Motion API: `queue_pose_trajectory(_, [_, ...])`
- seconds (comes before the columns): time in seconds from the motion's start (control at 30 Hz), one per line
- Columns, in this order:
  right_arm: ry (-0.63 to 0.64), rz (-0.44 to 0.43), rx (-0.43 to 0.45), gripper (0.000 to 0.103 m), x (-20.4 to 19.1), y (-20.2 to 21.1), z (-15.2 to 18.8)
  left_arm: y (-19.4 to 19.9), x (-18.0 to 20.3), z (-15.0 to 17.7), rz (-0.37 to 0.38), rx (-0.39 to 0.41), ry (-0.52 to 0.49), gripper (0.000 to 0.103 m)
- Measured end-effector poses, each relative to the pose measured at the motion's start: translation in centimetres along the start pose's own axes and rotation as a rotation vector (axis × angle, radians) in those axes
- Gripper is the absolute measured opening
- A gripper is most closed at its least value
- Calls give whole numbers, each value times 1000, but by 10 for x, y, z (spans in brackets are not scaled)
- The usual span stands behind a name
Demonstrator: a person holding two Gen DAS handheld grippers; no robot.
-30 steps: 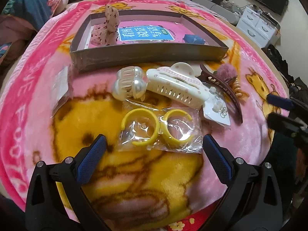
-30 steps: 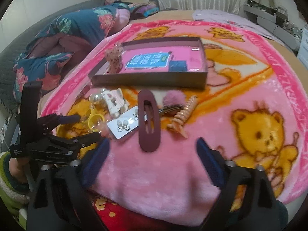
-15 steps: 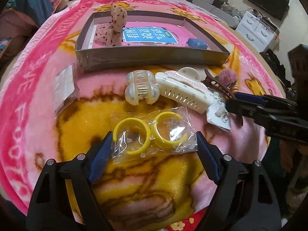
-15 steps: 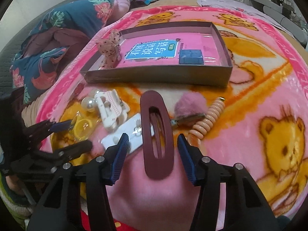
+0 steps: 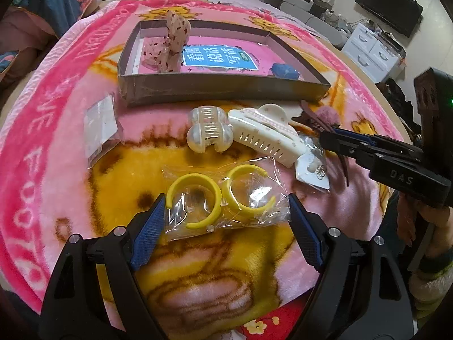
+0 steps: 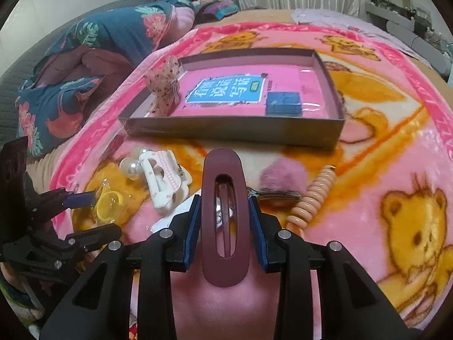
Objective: Organize jewelry
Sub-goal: 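Grasp the yellow ring bag with left gripper while right grasps the maroon clip, then release the ring bag into the box lid while right gripper carries the maroon clip over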
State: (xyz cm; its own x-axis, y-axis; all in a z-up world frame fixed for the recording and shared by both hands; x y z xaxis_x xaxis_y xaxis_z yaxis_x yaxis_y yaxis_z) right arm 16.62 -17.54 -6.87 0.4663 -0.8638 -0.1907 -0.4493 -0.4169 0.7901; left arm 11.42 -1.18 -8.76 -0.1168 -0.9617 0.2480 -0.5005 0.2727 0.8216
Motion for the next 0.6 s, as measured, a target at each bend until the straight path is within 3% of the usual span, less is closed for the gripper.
queue_pose_trajectory(0.6, [-62,51,172,32,30,71,-2,30,4,-16,-2,62,21,75])
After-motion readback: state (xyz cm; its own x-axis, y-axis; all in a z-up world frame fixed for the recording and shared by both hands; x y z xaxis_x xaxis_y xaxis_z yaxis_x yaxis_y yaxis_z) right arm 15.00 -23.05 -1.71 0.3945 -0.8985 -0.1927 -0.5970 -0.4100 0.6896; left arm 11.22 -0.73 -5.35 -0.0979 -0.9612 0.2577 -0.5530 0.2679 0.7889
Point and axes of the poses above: each gripper's, at about its wrist camera, not at the fingertips, and y roughly against the way its jaws point, x to its right, z to its underside, the point moved 4 cm from there along -y, roughly the way its jaws point, and after that the axes turned 2 degrees about -x, right-handed, at the moved point
